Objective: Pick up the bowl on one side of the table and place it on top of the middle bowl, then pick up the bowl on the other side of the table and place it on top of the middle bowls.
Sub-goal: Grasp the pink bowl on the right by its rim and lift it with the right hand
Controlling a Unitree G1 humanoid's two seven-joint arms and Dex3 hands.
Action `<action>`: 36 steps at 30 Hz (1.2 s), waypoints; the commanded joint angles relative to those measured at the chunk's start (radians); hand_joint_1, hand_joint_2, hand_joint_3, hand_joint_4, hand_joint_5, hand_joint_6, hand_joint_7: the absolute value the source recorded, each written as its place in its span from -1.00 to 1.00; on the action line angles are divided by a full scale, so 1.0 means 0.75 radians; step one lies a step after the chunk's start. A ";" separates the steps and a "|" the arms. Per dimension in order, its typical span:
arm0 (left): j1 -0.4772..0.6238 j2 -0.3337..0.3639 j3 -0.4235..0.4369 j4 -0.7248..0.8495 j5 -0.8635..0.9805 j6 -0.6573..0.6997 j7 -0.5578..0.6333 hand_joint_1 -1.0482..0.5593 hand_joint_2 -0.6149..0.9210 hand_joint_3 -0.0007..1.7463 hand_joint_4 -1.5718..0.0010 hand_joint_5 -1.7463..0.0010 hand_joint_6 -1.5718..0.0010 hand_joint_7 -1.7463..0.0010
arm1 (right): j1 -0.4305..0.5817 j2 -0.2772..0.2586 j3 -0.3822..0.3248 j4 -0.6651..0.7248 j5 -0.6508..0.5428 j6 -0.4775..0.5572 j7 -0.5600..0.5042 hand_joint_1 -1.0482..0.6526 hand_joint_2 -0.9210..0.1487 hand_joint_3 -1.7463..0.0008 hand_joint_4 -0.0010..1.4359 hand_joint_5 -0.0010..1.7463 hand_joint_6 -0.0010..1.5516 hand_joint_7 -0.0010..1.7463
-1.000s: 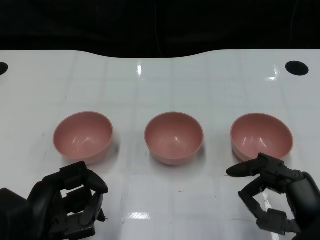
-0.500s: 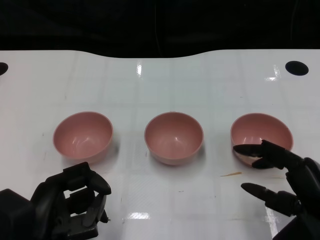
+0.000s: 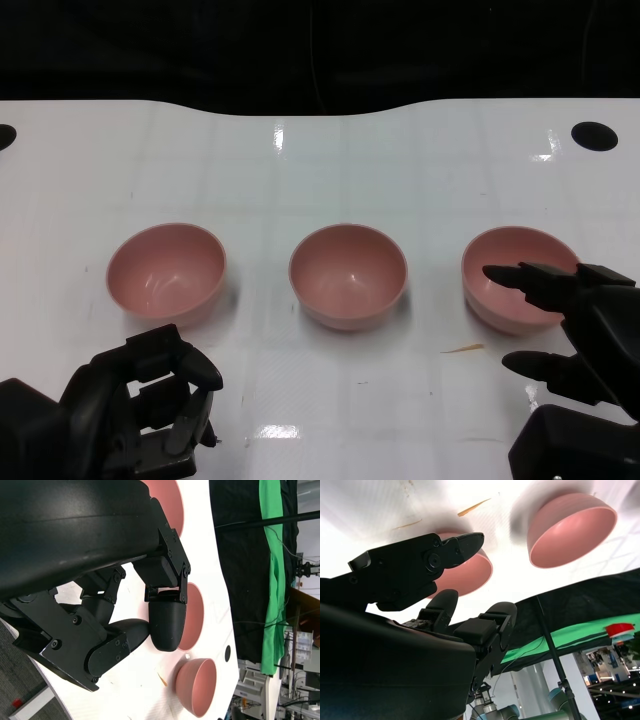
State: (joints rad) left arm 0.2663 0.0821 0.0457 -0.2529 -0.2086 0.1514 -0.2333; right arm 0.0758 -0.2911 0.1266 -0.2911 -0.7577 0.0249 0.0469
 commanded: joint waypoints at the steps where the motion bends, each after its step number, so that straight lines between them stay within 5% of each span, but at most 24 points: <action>1: 0.016 0.012 0.009 -0.028 -0.023 0.017 -0.006 0.03 0.44 0.32 -0.05 -0.80 -0.10 -0.50 | -0.034 -0.040 0.012 0.012 -0.047 0.041 0.026 -0.29 -0.81 1.00 -0.60 -0.32 -0.45 -0.89; 20: 0.026 0.021 0.003 -0.029 -0.030 0.000 -0.012 0.04 0.40 0.36 -0.01 -0.83 -0.06 -0.52 | -0.241 -0.107 0.152 0.338 -0.245 0.094 -0.014 -0.32 -0.82 1.00 -0.51 -0.54 -0.42 -0.98; 36: 0.025 0.021 0.009 -0.016 -0.033 -0.011 -0.016 0.01 0.37 0.36 -0.06 -0.81 -0.10 -0.50 | -0.449 -0.092 0.278 0.716 -0.283 0.107 -0.187 -0.34 -0.78 1.00 -0.44 -0.69 -0.38 -0.99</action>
State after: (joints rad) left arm 0.2821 0.0842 0.0462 -0.2608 -0.2337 0.1553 -0.2386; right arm -0.2397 -0.3551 0.3299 0.2227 -0.9702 0.0994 -0.0742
